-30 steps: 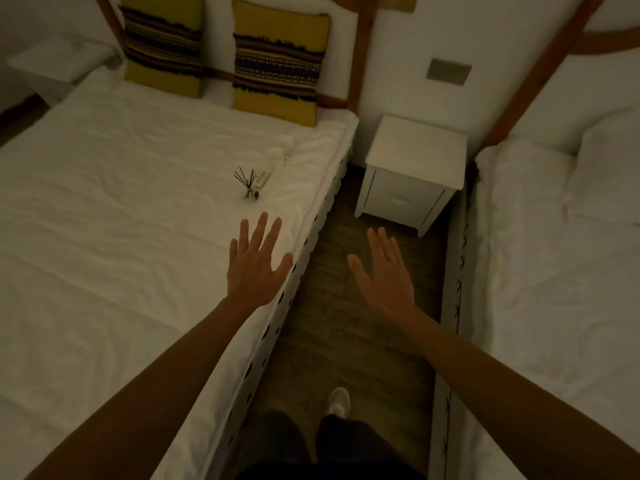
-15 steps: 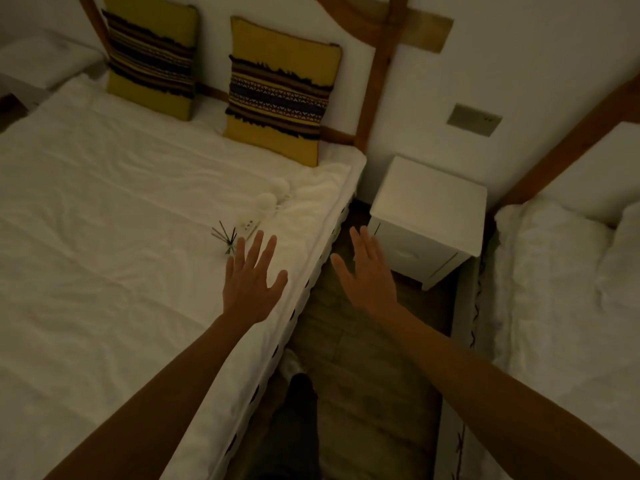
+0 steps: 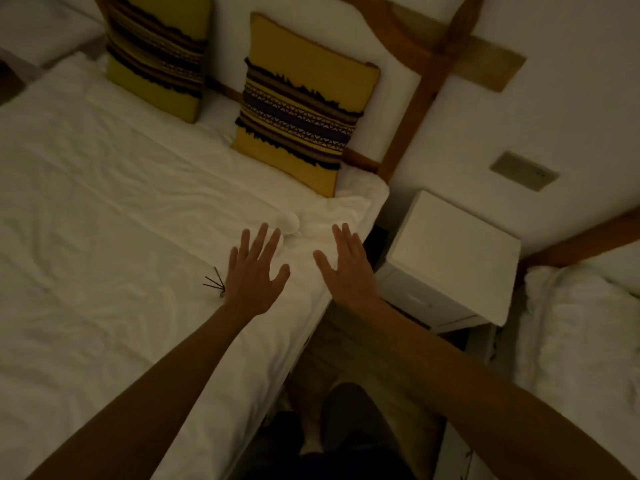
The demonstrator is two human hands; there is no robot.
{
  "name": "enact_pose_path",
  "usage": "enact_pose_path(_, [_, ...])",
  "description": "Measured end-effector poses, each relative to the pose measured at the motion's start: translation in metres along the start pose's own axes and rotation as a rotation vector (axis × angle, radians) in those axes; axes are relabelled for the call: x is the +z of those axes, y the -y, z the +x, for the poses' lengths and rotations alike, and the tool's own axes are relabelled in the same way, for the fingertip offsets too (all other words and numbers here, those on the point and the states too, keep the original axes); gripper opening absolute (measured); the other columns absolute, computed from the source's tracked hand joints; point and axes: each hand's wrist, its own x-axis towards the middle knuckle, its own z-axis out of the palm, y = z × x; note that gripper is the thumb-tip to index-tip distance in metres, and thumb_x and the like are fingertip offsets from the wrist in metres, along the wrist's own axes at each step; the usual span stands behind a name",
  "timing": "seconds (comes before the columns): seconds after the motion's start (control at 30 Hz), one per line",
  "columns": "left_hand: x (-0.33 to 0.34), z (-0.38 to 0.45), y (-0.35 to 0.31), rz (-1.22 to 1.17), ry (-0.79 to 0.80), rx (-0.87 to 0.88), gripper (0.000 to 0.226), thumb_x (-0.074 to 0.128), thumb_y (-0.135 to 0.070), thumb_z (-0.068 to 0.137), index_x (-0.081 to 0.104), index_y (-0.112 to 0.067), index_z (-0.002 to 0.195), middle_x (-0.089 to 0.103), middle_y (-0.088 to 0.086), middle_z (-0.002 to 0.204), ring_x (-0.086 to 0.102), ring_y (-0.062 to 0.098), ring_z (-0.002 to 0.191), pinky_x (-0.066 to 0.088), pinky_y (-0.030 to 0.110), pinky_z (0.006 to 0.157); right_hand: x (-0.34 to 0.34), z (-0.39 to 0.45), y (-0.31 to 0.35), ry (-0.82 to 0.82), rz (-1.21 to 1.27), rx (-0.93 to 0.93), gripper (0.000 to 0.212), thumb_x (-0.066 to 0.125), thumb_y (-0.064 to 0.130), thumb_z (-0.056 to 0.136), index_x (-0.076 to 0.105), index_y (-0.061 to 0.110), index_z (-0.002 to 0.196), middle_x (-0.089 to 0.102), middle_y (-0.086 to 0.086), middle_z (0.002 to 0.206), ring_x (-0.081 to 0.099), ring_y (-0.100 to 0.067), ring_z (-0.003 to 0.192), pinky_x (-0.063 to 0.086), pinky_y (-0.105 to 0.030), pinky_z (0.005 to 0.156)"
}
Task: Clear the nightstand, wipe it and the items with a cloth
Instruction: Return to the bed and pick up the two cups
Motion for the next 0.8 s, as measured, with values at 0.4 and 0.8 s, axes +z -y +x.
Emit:
enact_pose_path(0.4, [0.044,0.024,0.075,-0.076,-0.036,-0.508,0.073,0.051,-0.034,0.1,0.015,-0.01,0.159,0.01,0.006,0.168,0.001,0.028,0.156,0.012,0.051,0.125,0.071,0.159,-0.02,0.495,-0.089,-0.157,0.082,0.053,0.043,0.1,0.0,0.025,0.161,-0.003,0.005,0.169,0.001,-0.017,0.155,0.014,-0.039,0.122])
enact_pose_path(0.8, [0.124,0.145,0.021,-0.442,-0.076,-0.718,0.081,0.07,-0.015,0.088,0.024,-0.003,0.153,0.03,0.015,0.156,0.035,0.031,0.143,0.042,0.042,0.112,0.112,0.285,-0.08,0.651,-0.213,-0.24,0.088,0.066,0.025,0.093,0.01,0.021,0.16,0.008,-0.004,0.169,0.015,-0.027,0.153,0.023,-0.042,0.122])
